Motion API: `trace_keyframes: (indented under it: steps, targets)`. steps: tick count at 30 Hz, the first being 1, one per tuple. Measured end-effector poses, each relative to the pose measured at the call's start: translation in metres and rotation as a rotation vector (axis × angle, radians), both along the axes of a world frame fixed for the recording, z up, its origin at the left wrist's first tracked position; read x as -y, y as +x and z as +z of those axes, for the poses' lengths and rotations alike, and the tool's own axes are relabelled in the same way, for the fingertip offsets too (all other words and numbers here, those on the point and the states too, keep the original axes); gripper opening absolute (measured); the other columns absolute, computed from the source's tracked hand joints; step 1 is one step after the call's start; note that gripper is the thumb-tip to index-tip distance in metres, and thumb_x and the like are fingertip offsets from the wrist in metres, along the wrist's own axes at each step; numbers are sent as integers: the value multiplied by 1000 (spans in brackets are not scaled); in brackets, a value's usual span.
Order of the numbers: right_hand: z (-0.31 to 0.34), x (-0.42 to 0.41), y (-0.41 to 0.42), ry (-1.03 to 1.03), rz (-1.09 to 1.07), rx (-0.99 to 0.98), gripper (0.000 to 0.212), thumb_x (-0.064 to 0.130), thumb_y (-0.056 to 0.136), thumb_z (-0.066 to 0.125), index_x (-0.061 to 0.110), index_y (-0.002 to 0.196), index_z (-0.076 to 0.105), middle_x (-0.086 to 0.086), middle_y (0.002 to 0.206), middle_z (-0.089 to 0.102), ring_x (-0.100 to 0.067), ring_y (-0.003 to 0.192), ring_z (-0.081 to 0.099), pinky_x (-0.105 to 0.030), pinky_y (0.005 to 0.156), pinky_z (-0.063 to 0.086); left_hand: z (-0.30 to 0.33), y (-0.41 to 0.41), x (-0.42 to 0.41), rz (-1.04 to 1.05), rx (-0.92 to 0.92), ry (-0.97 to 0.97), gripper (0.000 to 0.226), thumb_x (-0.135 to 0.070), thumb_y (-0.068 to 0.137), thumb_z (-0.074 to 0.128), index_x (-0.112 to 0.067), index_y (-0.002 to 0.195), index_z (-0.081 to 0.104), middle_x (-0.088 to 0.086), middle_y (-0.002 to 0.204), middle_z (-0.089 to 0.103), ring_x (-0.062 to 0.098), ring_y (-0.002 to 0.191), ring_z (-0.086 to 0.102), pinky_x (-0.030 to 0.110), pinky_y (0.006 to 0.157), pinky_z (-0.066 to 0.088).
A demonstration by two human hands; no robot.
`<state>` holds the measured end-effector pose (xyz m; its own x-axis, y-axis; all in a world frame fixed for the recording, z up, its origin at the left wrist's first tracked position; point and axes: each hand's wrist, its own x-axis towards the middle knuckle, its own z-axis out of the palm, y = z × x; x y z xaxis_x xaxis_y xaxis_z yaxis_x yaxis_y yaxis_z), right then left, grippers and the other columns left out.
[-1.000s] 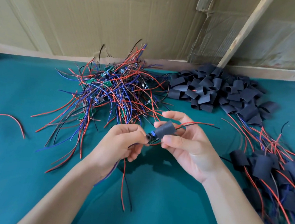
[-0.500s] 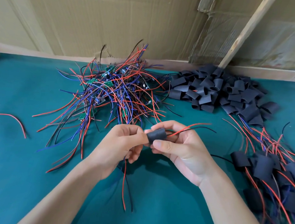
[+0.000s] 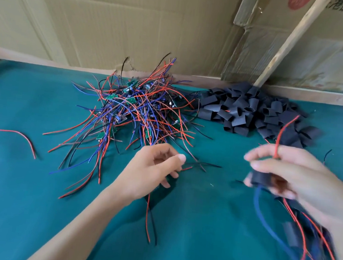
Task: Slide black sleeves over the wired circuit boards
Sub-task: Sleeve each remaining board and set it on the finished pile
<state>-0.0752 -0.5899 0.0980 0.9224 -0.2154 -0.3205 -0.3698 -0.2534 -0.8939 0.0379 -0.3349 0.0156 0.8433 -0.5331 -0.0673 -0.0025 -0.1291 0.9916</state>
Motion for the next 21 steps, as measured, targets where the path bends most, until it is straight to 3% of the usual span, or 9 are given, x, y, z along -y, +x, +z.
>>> trace_keyframes:
  steps: [2, 4, 6, 8, 12, 15, 18, 21]
  targets:
    - [10, 22, -22, -332, -11, -170, 51, 61, 52, 90, 41, 96, 74, -4, 76, 78, -7, 52, 60, -21, 48, 42, -3, 3, 0, 62, 78, 75, 20, -33, 88, 68, -12, 88, 68, 8, 80, 71, 17, 73, 72, 29, 50, 51]
    - [15, 48, -35, -582, -84, -204, 54, 79, 49, 81, 49, 93, 72, 10, 68, 75, -6, 54, 62, -30, 55, 45, -8, 6, -1, 114, 194, 162, 5, -19, 92, 68, -18, 88, 66, -2, 74, 68, 18, 68, 72, 23, 49, 46]
    - [15, 64, -33, -702, -219, -124, 54, 84, 48, 68, 56, 94, 68, 20, 68, 74, -14, 71, 71, -39, 61, 51, -10, 7, 0, 156, 290, 218, 7, -13, 90, 68, -19, 88, 66, -7, 74, 67, 14, 64, 68, 21, 54, 46]
    - [19, 44, -12, -709, -186, 12, 48, 75, 57, 61, 54, 100, 68, 23, 76, 75, -17, 78, 74, -40, 66, 56, -9, 6, -1, 201, 408, 280, 8, -11, 87, 68, -19, 86, 67, -7, 80, 65, 8, 64, 59, 15, 64, 45]
    - [6, -35, 60, -714, 193, 160, 16, 39, 78, 67, 45, 91, 74, 19, 76, 74, -3, 64, 69, -26, 68, 52, -6, 4, -4, 250, 515, 356, 10, -9, 85, 66, -19, 88, 66, -3, 93, 58, 11, 72, 60, 22, 78, 47]
    - [-20, -72, 117, -805, 350, 199, 21, 22, 93, 65, 40, 103, 74, 8, 75, 73, -13, 83, 67, -21, 74, 48, -5, 2, -3, 270, 517, 376, 12, -10, 85, 64, -19, 93, 65, -1, 96, 56, 13, 77, 61, 31, 83, 49]
    - [-42, -87, 158, -889, 333, 115, 38, 25, 98, 59, 42, 131, 62, -7, 111, 69, -32, 117, 59, -38, 95, 49, -5, 1, -4, 273, 503, 383, 13, -10, 86, 65, -18, 96, 65, -3, 96, 56, 15, 82, 60, 36, 84, 49]
    - [-57, -86, 172, -949, 259, 51, 48, 31, 96, 57, 47, 141, 53, -15, 137, 57, -38, 126, 54, -41, 85, 44, -5, 2, -4, 269, 490, 383, 13, -10, 86, 64, -19, 95, 65, -5, 97, 56, 15, 84, 60, 36, 85, 50]
